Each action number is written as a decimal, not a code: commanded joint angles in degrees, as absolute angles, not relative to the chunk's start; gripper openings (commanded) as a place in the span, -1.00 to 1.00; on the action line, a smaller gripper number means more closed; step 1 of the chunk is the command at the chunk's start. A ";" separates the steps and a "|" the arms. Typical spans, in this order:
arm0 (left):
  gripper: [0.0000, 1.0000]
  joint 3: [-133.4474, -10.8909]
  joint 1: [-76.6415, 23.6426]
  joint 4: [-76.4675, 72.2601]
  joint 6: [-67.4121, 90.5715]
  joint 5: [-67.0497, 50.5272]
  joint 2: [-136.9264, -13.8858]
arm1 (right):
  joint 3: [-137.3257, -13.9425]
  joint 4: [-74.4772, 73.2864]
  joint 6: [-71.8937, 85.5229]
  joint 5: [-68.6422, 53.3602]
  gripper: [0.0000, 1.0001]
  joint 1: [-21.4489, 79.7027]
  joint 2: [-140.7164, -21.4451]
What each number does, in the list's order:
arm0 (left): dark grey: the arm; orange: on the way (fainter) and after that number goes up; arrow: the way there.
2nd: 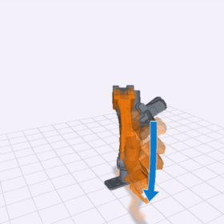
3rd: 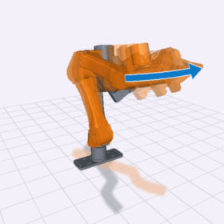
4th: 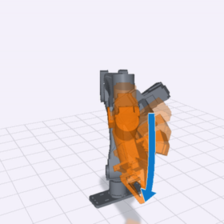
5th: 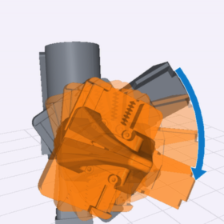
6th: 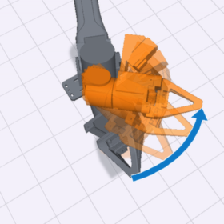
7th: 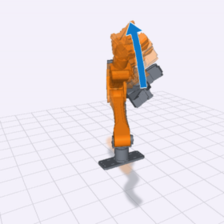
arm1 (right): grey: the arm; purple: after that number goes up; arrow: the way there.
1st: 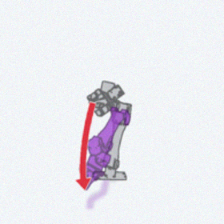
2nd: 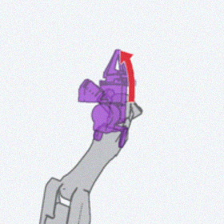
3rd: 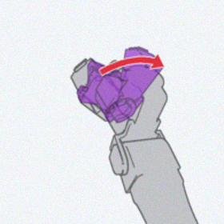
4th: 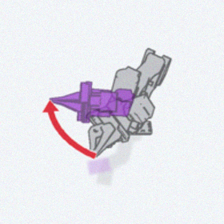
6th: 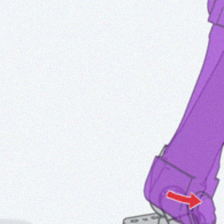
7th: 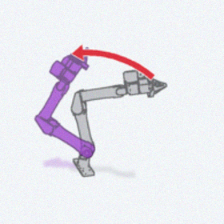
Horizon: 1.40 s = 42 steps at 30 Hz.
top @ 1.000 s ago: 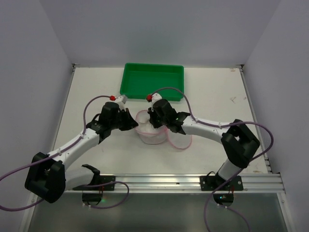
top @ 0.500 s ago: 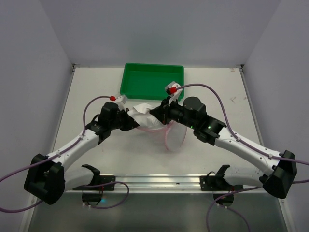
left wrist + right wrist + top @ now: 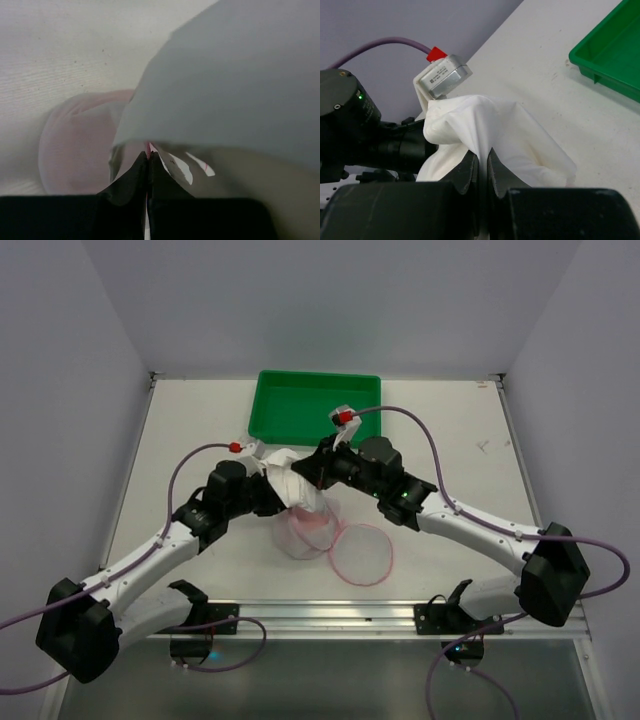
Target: Unzip the laundry bag and remove the bra
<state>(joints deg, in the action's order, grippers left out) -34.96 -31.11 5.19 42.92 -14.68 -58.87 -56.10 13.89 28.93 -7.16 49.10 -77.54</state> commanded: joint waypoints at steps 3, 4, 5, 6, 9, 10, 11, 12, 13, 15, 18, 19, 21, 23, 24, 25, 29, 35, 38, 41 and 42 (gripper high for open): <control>-1.00 -33.31 -30.85 6.41 43.68 -8.79 -58.45 | -60.46 18.47 25.42 -4.84 -1.00 48.52 -74.45; -1.00 -32.88 -29.81 6.59 43.68 -8.88 -58.45 | -61.69 16.46 24.01 -2.75 -1.00 47.99 -74.10; -1.00 -32.09 -28.92 6.68 43.59 -9.05 -58.53 | -62.40 14.96 22.08 -2.20 -1.00 46.07 -73.92; -1.00 -31.82 -28.57 6.85 43.51 -9.05 -58.54 | -63.10 14.07 21.63 -1.85 -1.00 44.84 -73.92; -1.00 -31.55 -28.13 7.56 42.98 -8.88 -58.45 | -66.44 11.69 21.71 -0.70 -1.00 39.05 -75.66; -1.00 -31.47 -28.13 7.56 42.98 -8.88 -58.36 | -67.40 12.12 21.45 -0.44 -1.00 37.89 -76.20; -1.00 -31.46 -28.12 7.65 42.80 -8.79 -58.36 | -68.11 12.48 20.14 -0.09 -1.00 37.01 -76.90; -1.00 -31.38 -28.04 7.56 42.72 -8.79 -58.45 | -68.99 12.65 19.17 0.96 -1.00 35.52 -77.86; -1.00 -31.38 -28.04 7.56 42.71 -8.79 -58.80 | -71.60 12.40 18.03 1.58 -1.00 34.81 -80.66; -1.00 -31.29 -27.86 7.38 42.80 -9.49 -59.24 | -74.69 11.95 14.86 3.77 -1.00 33.15 -84.18; -1.00 -30.94 -27.95 5.80 43.24 -10.72 -59.76 | -79.79 13.44 9.94 7.37 -1.00 31.56 -92.26; -1.00 -30.85 -27.95 5.54 43.24 -10.81 -59.94 | -82.33 13.62 9.15 7.64 -1.00 30.94 -94.37; -1.00 -31.02 -27.95 5.54 42.89 -10.99 -60.12 | -85.24 12.84 8.09 8.35 -1.00 29.19 -100.70; -1.00 -31.20 -27.86 5.62 42.54 -11.16 -60.38 | -90.16 11.26 8.61 7.21 -1.00 28.04 -106.49; -1.00 -31.20 -27.86 5.71 42.54 -11.25 -60.38 | -91.57 10.64 8.53 6.86 -1.00 27.17 -108.18; -1.00 -31.20 -27.77 5.80 42.37 -11.25 -60.64 | -94.19 9.42 8.26 6.68 -1.00 26.98 -109.76; -1.00 -31.29 -27.69 5.80 42.01 -11.69 -61.17 | -101.15 4.23 7.91 4.83 -1.00 25.84 -118.54; -1.00 -31.29 -27.42 4.83 41.31 -12.65 -62.75 | -109.50 -2.54 6.68 4.13 -1.00 25.14 -127.17; -1.00 -31.03 -27.25 4.57 41.22 -12.57 -63.10 | -113.72 -6.93 6.24 3.52 -0.60 25.05 -130.25; -1.00 -31.02 -26.98 4.31 40.96 -13.09 -63.63 | -114.17 -7.91 6.06 2.03 0.14 25.14 -129.38; -1.00 -31.03 -26.98 4.39 40.87 -13.27 -63.98 | -113.91 -8.43 6.41 1.15 0.28 25.14 -128.50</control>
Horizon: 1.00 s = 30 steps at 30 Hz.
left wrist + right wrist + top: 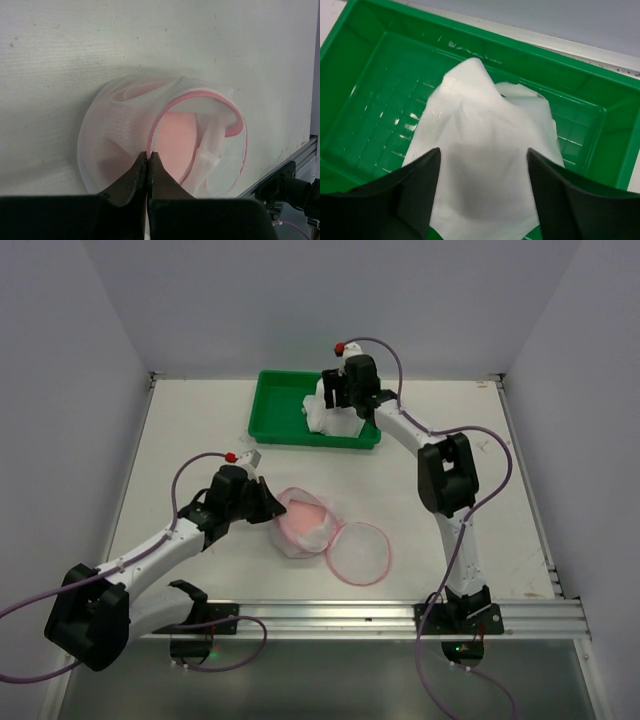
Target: Unzip the laundry bag and remove the bra
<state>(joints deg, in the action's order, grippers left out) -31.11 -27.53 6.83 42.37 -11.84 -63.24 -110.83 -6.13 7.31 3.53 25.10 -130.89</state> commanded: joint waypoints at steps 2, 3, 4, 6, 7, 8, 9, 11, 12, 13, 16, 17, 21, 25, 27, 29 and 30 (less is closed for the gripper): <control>-1.00 -31.38 -26.81 4.48 40.69 -13.27 -64.25 | -112.86 -8.88 7.73 0.35 0.59 25.05 -124.99; -1.00 -31.38 -26.81 4.57 40.69 -13.27 -64.34 | -112.07 -8.88 8.17 0.35 0.64 25.14 -123.50; -1.00 -31.55 -26.72 4.66 40.61 -13.01 -64.34 | -109.54 -8.96 9.65 0.35 0.71 25.22 -119.83; -1.00 -31.81 -26.54 4.92 40.52 -12.75 -64.25 | -105.84 -8.88 11.94 0.53 0.74 25.40 -115.42; -1.00 -31.90 -26.46 5.01 40.43 -12.57 -64.16 | -100.86 -8.62 15.17 0.35 0.75 25.49 -113.05; -1.00 -32.17 -26.46 5.10 40.17 -12.13 -64.16 | -97.85 -8.44 16.94 0.26 0.76 25.58 -107.98; -1.00 -32.34 -26.28 5.36 40.08 -11.95 -64.33 | -94.95 -8.26 18.53 -1.22 0.77 25.66 -105.41; -1.00 -32.87 -26.28 5.54 39.82 -11.69 -64.42 | -84.76 -7.56 23.01 -3.42 0.79 26.71 -98.13; -1.00 -33.05 -26.19 5.62 39.73 -11.78 -64.60 | -81.51 -6.78 23.98 -4.12 0.79 27.33 -96.09; -1.00 -33.13 -26.19 5.71 39.55 -11.69 -64.69 | -75.21 -6.42 25.30 -5.26 0.81 28.12 -94.06; -1.00 -33.66 -26.02 6.24 39.03 -11.08 -64.60 | -64.80 -6.59 27.59 -6.06 0.83 32.07 -87.47; -1.00 -33.75 -25.84 6.50 38.94 -10.99 -64.60 | -62.43 -6.68 28.03 -6.06 0.83 34.26 -86.06; -1.00 -33.49 -25.84 6.42 39.20 -10.64 -63.81 | -51.18 -3.88 30.23 -9.22 0.84 37.96 -80.43; -1.00 -33.75 -25.75 7.38 39.11 -9.23 -63.02 | -45.45 -1.24 33.47 -13.09 0.87 39.02 -78.93; -1.00 -33.92 -25.66 8.26 39.02 -8.79 -62.41 | -42.73 1.73 34.27 -15.19 0.87 39.11 -79.01; -1.00 -34.19 -25.58 8.70 39.02 -8.18 -61.88 | -42.01 3.07 34.63 -16.17 0.83 39.11 -80.06; -1.00 -34.28 -25.58 8.96 39.11 -8.09 -61.44 | -41.75 3.77 34.63 -16.69 0.80 39.02 -80.59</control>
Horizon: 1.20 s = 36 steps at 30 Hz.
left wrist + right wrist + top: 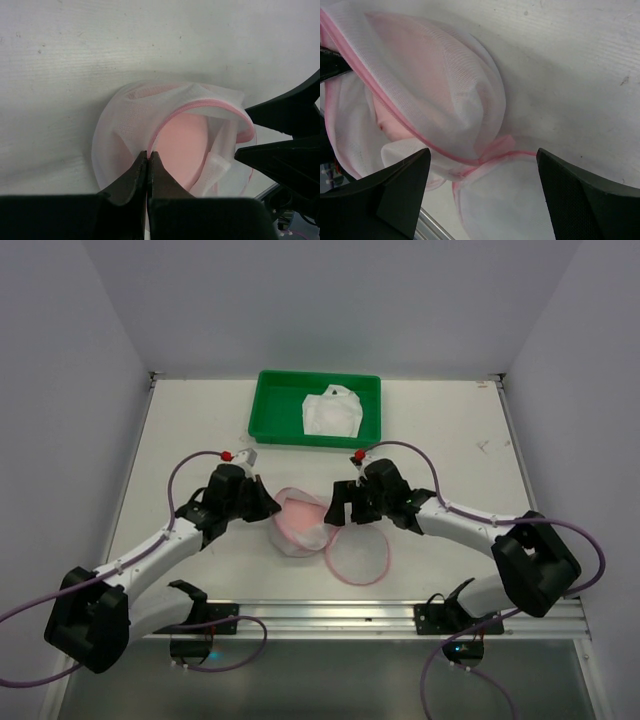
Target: Unzip the laundry bag and remove the bra
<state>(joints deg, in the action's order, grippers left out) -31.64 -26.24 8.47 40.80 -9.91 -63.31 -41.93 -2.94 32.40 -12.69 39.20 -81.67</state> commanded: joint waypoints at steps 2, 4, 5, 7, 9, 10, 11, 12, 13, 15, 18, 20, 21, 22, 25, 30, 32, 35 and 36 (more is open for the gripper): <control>-1.00 -34.28 -25.58 9.31 39.20 -7.65 -61.09 | -41.22 5.79 34.37 -17.49 0.68 39.02 -82.26; -1.00 -34.45 -25.49 9.58 39.29 -7.56 -61.00 | -41.40 6.15 34.28 -18.01 0.53 39.11 -83.40; -1.00 -34.45 -25.49 10.19 39.37 -7.38 -60.91 | -41.48 6.50 34.19 -18.45 0.48 39.02 -84.37; -1.00 -34.28 -25.49 10.46 39.55 -7.03 -60.47 | -41.48 7.73 33.75 -19.68 0.20 39.11 -85.07; -1.00 -33.75 -25.49 10.46 39.99 -7.03 -59.77 | -41.92 8.26 33.49 -20.74 -0.04 39.11 -85.95; -1.00 -33.49 -25.49 10.37 40.25 -7.21 -59.50 | -42.10 8.26 32.96 -21.18 -0.28 39.11 -86.13; -1.00 -33.40 -25.49 10.37 40.34 -7.29 -59.41 | -42.27 8.09 32.79 -21.53 -0.41 39.11 -86.13; -1.00 -33.40 -25.49 10.55 40.34 -7.38 -59.33 | -42.71 7.74 32.44 -21.53 -0.73 39.11 -86.05; -1.00 -33.66 -25.49 10.89 40.08 -7.47 -59.33 | -42.98 7.04 32.26 -21.27 -0.88 39.02 -85.70; -1.00 -34.62 -25.49 13.00 39.55 -7.21 -59.15 | -43.24 5.19 31.91 -20.04 -1.00 39.02 -84.56; -0.30 -38.83 -25.49 17.83 38.06 -6.33 -59.24 | -44.38 1.25 30.85 -17.85 -1.00 39.02 -81.22; 0.00 -43.84 -25.49 22.38 36.83 -4.75 -59.68 | -45.35 -2.43 30.24 -16.62 -1.00 39.46 -79.20; 0.17 -45.51 -25.58 23.54 36.48 -4.31 -59.76 | -46.40 -3.50 29.97 -15.83 -1.00 39.64 -78.58; 0.22 -48.66 -25.84 24.60 36.13 -3.44 -59.85 | -46.93 -4.47 29.45 -14.25 -1.00 39.99 -77.79; 0.32 -53.25 -28.46 27.59 36.30 -1.07 -60.20 | -48.69 -7.29 29.00 -11.96 -1.00 40.25 -77.08; 0.47 -60.55 -39.18 28.92 38.49 5.71 -65.90 | -49.92 -8.44 29.09 -10.37 -1.00 40.52 -76.99; 0.46 -60.64 -40.69 28.65 39.28 6.06 -69.67 | -50.27 -8.53 29.18 -10.28 -1.00 40.69 -77.08; 0.39 -60.03 -43.24 26.65 40.08 6.68 -73.72 | -50.36 -8.53 29.09 -10.11 -1.00 40.87 -77.08; 0.35 -59.07 -43.68 25.67 40.25 6.16 -74.44 | -50.27 -8.53 29.09 -10.02 -1.00 40.87 -77.17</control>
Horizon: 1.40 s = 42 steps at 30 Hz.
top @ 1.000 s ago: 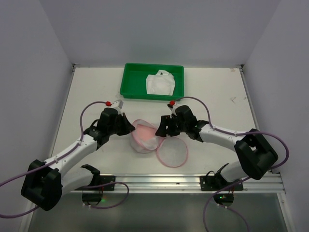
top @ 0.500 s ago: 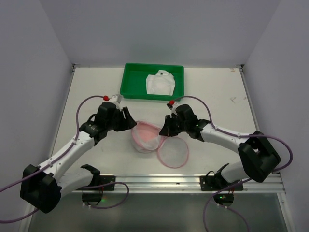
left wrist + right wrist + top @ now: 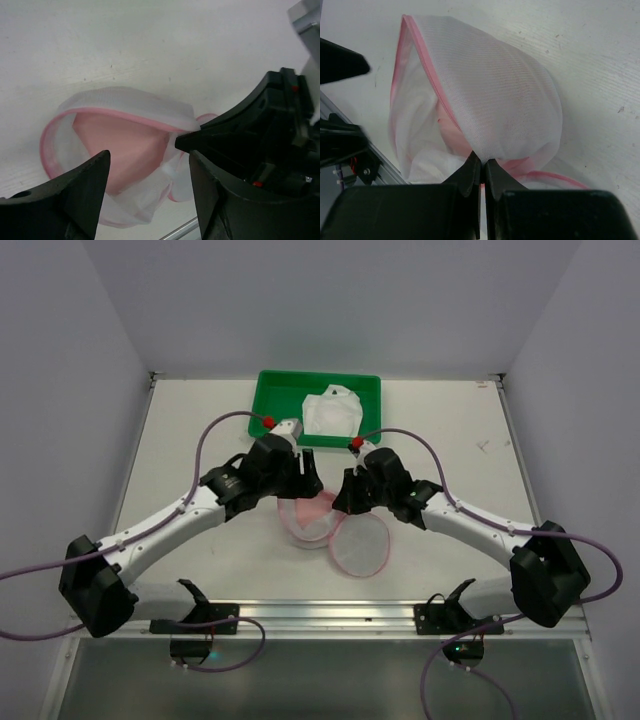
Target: Unzip the laundry bag and remove the bra
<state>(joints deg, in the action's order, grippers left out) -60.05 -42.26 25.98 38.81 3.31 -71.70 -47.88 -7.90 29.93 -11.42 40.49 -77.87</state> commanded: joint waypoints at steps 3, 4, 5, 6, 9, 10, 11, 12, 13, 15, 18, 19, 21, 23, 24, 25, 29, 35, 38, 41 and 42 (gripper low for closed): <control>0.31 -57.57 -43.86 23.03 40.78 5.54 -77.34 | -49.83 -8.17 29.09 -9.84 -1.00 40.96 -77.34; 0.31 -57.31 -43.86 22.68 40.87 5.71 -77.95 | -49.75 -8.00 29.18 -9.84 -1.00 40.96 -77.34; 0.31 -57.22 -43.94 22.41 40.78 5.97 -79.26 | -49.31 -7.74 29.18 -9.93 -1.00 40.87 -77.43; 0.31 -56.87 -43.95 22.24 40.69 6.06 -79.97 | -49.05 -7.56 29.27 -10.02 -1.00 40.96 -77.43; 0.37 -56.43 -44.29 21.45 40.87 5.89 -82.26 | -48.43 -7.29 29.36 -9.67 -1.00 40.96 -77.43; 0.39 -56.08 -44.30 21.01 41.04 5.80 -82.70 | -48.25 -7.03 29.36 -9.67 -1.00 40.87 -77.52; 0.43 -55.47 -44.38 19.87 41.13 5.45 -83.66 | -48.25 -6.94 29.27 -9.67 -1.00 40.96 -77.52; 0.44 -55.29 -44.47 19.25 41.22 5.36 -84.28 | -48.08 -6.77 29.35 -9.75 -1.00 40.96 -77.61; 0.47 -55.11 -44.56 18.29 41.31 5.27 -84.90 | -48.08 -6.59 29.44 -10.10 -1.00 40.96 -77.78; 0.54 -55.02 -44.65 17.76 41.40 5.01 -87.44 | -48.08 -6.24 29.62 -10.54 -1.00 40.96 -78.13; 0.73 -54.67 -44.74 17.23 42.62 6.06 -90.26 | -47.90 -5.98 29.71 -11.34 -1.00 40.96 -78.66; 0.75 -54.32 -44.74 16.88 42.97 6.50 -90.79 | -47.81 -5.80 29.71 -11.51 -1.00 40.96 -78.66; 0.77 -53.62 -44.74 16.44 43.50 7.11 -92.10 | -47.29 -5.28 30.06 -11.78 -1.00 40.96 -78.58; 0.75 -53.09 -44.74 16.17 43.77 7.82 -93.59 | -46.94 -4.84 30.06 -12.13 -1.00 40.96 -78.66; 0.73 -53.00 -44.74 16.17 43.77 8.34 -94.21 | -46.76 -4.83 30.15 -12.22 -1.00 40.96 -78.75; 0.69 -52.82 -44.74 16.08 43.68 8.44 -94.83 | -46.76 -4.75 30.15 -12.30 -1.00 40.96 -78.75; -0.01 -50.90 -44.74 14.68 43.77 7.83 -95.45 | -46.50 -4.40 30.15 -12.39 -1.00 40.87 -78.84; -1.00 -49.14 -44.74 12.83 42.54 5.36 -90.36 | -46.40 -4.83 29.71 -10.99 -1.00 40.96 -79.45; -1.00 -47.64 -44.74 10.73 40.96 2.73 -85.97 | -46.84 -6.32 29.44 -8.36 -1.00 40.96 -80.07; -1.00 -45.97 -44.74 7.74 37.63 -2.62 -80.43 | -47.63 -8.34 28.39 -6.94 -1.00 40.87 -81.12; -1.00 -45.44 -44.74 6.95 35.62 -6.03 -78.68 | -47.64 -8.52 28.21 -6.77 -1.00 40.96 -81.30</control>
